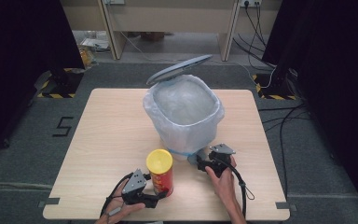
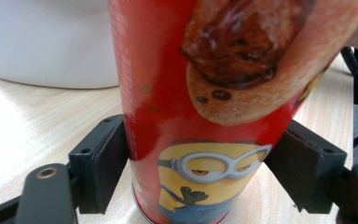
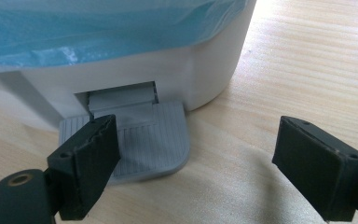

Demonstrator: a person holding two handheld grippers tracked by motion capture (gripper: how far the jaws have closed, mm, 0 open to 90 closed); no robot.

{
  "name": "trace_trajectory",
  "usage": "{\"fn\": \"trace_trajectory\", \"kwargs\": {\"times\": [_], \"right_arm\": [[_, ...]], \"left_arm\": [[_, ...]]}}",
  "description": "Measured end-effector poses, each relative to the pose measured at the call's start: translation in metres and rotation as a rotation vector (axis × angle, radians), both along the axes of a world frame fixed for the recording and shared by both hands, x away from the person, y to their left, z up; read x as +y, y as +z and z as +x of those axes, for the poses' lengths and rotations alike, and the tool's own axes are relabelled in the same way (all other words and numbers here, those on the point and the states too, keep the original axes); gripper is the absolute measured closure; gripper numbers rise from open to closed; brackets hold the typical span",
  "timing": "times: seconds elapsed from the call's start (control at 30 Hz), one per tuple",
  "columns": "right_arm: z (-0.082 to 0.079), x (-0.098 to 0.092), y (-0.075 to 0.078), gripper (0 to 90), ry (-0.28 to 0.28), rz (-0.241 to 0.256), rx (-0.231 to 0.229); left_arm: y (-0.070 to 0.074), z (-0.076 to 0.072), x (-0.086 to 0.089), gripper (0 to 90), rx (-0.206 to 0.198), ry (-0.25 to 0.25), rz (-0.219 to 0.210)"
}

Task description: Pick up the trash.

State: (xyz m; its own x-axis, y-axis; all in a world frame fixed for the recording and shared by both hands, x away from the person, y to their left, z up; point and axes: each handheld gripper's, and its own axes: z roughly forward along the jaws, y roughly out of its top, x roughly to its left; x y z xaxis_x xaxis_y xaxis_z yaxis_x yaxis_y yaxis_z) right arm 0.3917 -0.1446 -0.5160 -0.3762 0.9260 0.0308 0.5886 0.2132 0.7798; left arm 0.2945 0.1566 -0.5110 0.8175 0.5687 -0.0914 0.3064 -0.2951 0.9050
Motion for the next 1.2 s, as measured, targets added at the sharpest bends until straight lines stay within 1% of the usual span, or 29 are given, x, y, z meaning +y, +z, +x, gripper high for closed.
{"fn": "trace_trajectory", "kwargs": {"times": [0.07, 0.13, 0.2, 0.23, 0.27, 0.33, 0.43, 0.5, 0.6, 0.63, 0.67, 0.83, 0.93, 1.1, 1.13, 1.17, 1.2], "right_arm": [[0.0, 0.0, 0.0, 14.5, 0.0, 0.001, 0.002], [0.0, 0.0, 0.0, 14.5, 0.002, -0.002, -0.002], [0.0, 0.0, 0.0, 14.5, -0.002, 0.003, 0.002], [0.0, 0.0, 0.0, 14.5, 0.0, 0.001, 0.001], [0.0, 0.0, 0.0, 14.5, -0.001, 0.004, 0.003], [0.0, 0.0, 0.0, 14.5, 0.001, 0.0, 0.0], [0.0, 0.0, 0.0, 14.5, 0.001, 0.002, 0.003], [0.0, 0.0, 0.0, 14.5, -0.001, 0.002, 0.001], [0.0, 0.0, 0.0, 14.5, 0.001, 0.003, 0.003], [0.0, 0.0, 0.0, 14.5, -0.001, 0.005, 0.003], [0.0, 0.0, 0.0, 14.5, -0.001, 0.005, 0.003], [0.0, 0.0, 0.0, 14.5, -0.001, 0.004, 0.003], [0.0, 0.0, 0.0, 14.5, -0.002, 0.005, 0.003], [0.0, 0.0, 0.0, 14.5, -0.002, 0.004, 0.002], [0.0, 0.0, 0.0, 14.5, 0.0, 0.004, 0.003], [0.0, 0.0, 0.0, 14.5, 0.0, 0.005, 0.003], [0.0, 0.0, 0.0, 14.5, -0.002, 0.005, 0.004]], "left_arm": [[0.0, 0.0, 0.0, 23.5, 0.002, -0.001, 0.002], [0.001, 0.0, 0.0, 23.9, -0.008, 0.0, 0.008], [0.002, 0.001, 0.001, 24.3, 0.001, 0.002, 0.001], [0.002, 0.002, 0.003, 24.3, 0.009, 0.011, -0.012], [0.002, 0.003, 0.004, 24.3, 0.012, 0.016, -0.011], [0.003, 0.004, 0.006, 24.4, 0.002, 0.024, 0.0], [0.005, 0.005, 0.009, 24.4, -0.01, 0.04, -0.009], [0.008, 0.006, 0.012, 24.4, -0.025, 0.049, 0.0], [0.009, 0.008, 0.014, 24.5, -0.029, 0.057, 0.002], [0.01, 0.01, 0.017, 24.5, -0.025, 0.072, -0.001], [0.01, 0.01, 0.017, 24.5, -0.025, 0.072, -0.001], [0.015, 0.015, 0.023, 24.5, -0.037, 0.099, -0.002], [0.02, 0.018, 0.026, 24.5, -0.048, 0.11, -0.01], [0.033, 0.024, 0.033, 24.5, -0.059, 0.133, -0.043], [0.033, 0.024, 0.033, 24.5, -0.059, 0.133, -0.043], [0.039, 0.027, 0.037, 24.5, -0.066, 0.144, -0.06], [0.042, 0.028, 0.038, 24.5, -0.068, 0.146, -0.066]]}}
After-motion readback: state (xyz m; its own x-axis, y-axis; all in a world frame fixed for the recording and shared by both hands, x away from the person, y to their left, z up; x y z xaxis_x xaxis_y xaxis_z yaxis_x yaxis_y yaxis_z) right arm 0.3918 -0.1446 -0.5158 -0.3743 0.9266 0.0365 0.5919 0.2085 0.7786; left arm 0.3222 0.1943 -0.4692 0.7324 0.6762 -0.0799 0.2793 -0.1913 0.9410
